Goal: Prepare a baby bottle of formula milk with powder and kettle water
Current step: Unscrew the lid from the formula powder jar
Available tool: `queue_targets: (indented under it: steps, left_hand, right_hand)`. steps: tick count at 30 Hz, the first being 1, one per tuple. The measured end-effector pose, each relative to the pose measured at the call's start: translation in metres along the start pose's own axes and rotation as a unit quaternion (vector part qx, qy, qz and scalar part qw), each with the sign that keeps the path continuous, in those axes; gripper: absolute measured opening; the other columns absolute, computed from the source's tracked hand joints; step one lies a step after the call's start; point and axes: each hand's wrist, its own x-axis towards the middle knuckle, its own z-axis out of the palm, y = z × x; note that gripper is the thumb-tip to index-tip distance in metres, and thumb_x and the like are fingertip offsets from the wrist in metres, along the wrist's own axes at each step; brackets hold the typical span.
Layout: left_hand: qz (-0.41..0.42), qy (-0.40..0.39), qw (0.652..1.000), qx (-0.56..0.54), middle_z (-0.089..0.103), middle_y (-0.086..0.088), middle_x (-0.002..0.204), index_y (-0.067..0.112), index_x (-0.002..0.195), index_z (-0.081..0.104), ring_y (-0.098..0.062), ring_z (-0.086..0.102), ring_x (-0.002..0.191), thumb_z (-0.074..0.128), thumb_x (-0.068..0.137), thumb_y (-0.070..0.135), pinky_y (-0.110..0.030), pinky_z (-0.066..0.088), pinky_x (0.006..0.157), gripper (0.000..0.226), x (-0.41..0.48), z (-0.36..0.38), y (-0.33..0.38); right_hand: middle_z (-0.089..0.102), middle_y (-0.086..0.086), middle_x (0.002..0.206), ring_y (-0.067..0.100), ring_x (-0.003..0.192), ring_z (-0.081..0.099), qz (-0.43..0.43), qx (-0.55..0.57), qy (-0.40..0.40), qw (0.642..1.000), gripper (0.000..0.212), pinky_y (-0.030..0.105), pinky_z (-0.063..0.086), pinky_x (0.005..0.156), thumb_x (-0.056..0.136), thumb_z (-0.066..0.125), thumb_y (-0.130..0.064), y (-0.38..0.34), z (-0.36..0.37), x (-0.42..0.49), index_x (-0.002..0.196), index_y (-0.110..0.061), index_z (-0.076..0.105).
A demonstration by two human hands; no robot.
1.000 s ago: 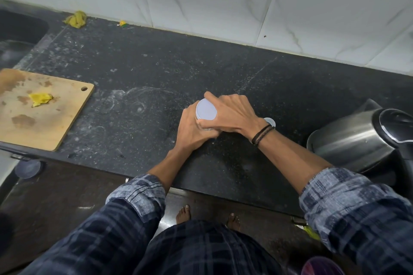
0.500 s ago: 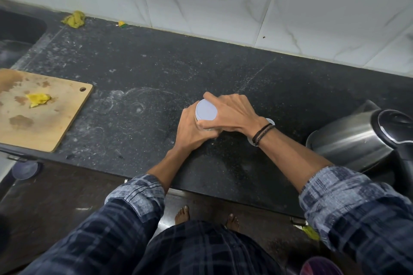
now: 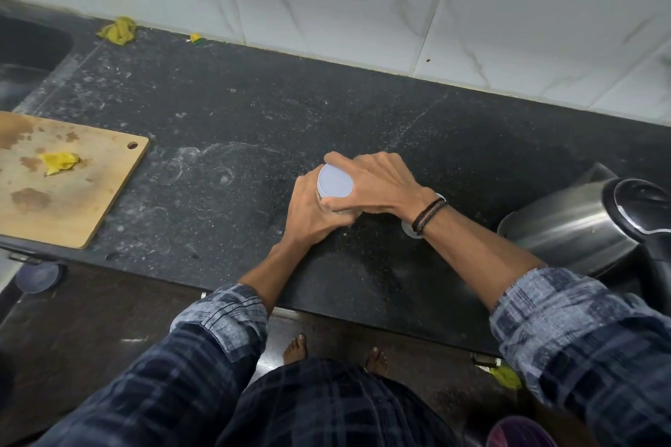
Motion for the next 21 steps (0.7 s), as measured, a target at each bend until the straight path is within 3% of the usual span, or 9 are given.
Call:
queue_targets:
  steps: [2,4,6,8,11,14,17,21]
  left_hand:
    - [0.023,-0.007,1.000,-0.004,0.062,0.007,0.085,0.022,0.095,0.060,-0.012,0.056,0.078,0.084,0.052,0.036,-0.044,0.051,0.077,0.051,0.004,-0.001,0.002]
    - [0.049,0.007,0.999,0.007,0.064,0.001,0.087,0.014,0.101,0.065,-0.007,0.053,0.081,0.083,0.053,0.035,-0.020,0.045,0.080,0.056,0.001,-0.002,0.007]
    - [0.074,0.012,0.997,0.010,0.062,0.014,0.096,0.014,0.114,0.064,0.008,0.049,0.090,0.088,0.054,0.029,-0.008,0.036,0.083,0.067,-0.002,-0.001,0.009]
    - [0.075,0.010,0.997,0.011,0.057,0.025,0.104,0.022,0.122,0.060,0.009,0.048,0.098,0.094,0.057,0.037,-0.012,0.036,0.089,0.074,-0.003,0.000,0.006]
    - [0.057,-0.002,0.998,0.021,0.060,0.019,0.113,0.026,0.126,0.060,-0.003,0.051,0.103,0.097,0.061,0.047,-0.030,0.043,0.093,0.078,-0.003,0.002,0.002]
    - [0.039,0.004,0.999,0.012,0.054,0.034,0.121,0.037,0.128,0.054,0.005,0.051,0.111,0.100,0.062,0.038,-0.025,0.046,0.094,0.080,-0.005,0.001,0.005]
    - [0.005,-0.011,1.000,0.025,0.050,0.030,0.127,0.042,0.139,0.047,0.000,0.051,0.119,0.099,0.062,0.038,-0.029,0.046,0.099,0.093,-0.004,0.000,0.001]
    - [-0.031,-0.027,0.999,0.031,0.052,0.021,0.128,0.035,0.142,0.046,0.000,0.050,0.113,0.098,0.060,0.041,-0.026,0.044,0.094,0.096,-0.002,-0.001,-0.002]
  right_hand:
    - [0.071,0.007,0.087,0.033,0.073,0.064,0.002,-0.035,0.019,0.999,0.072,0.034,0.044,0.060,0.081,0.049,-0.077,-0.005,0.000,-0.001,0.131,-0.025,0.042]
    - [0.072,0.010,0.090,0.034,0.076,0.066,0.005,-0.076,0.045,0.996,0.075,0.033,0.037,0.059,0.083,0.046,-0.076,-0.012,0.002,-0.002,0.135,-0.023,0.042]
    - [0.071,0.013,0.092,0.034,0.078,0.066,0.019,-0.098,0.061,0.993,0.075,0.033,0.034,0.059,0.085,0.042,-0.079,-0.019,0.006,-0.005,0.135,-0.023,0.044]
    - [0.068,0.015,0.088,0.033,0.074,0.063,0.042,-0.110,0.065,0.991,0.076,0.033,0.033,0.057,0.086,0.038,-0.082,-0.024,0.010,-0.007,0.131,-0.022,0.048]
    - [0.063,0.013,0.077,0.028,0.062,0.048,0.070,-0.109,0.067,0.989,0.071,0.031,0.030,0.051,0.087,0.038,-0.081,-0.030,0.014,-0.007,0.122,-0.021,0.054]
    - [0.061,0.013,0.073,0.026,0.059,0.040,0.067,-0.093,0.072,0.991,0.066,0.030,0.031,0.049,0.089,0.036,-0.076,-0.029,0.017,-0.006,0.122,-0.022,0.054]
    - [0.061,0.013,0.075,0.025,0.060,0.042,0.061,-0.085,0.066,0.992,0.066,0.031,0.033,0.052,0.089,0.034,-0.075,-0.026,0.013,-0.006,0.128,-0.025,0.054]
    - [0.065,0.014,0.083,0.029,0.070,0.059,0.043,-0.073,0.045,0.995,0.064,0.032,0.034,0.057,0.090,0.039,-0.074,-0.025,0.007,-0.004,0.134,-0.030,0.052]
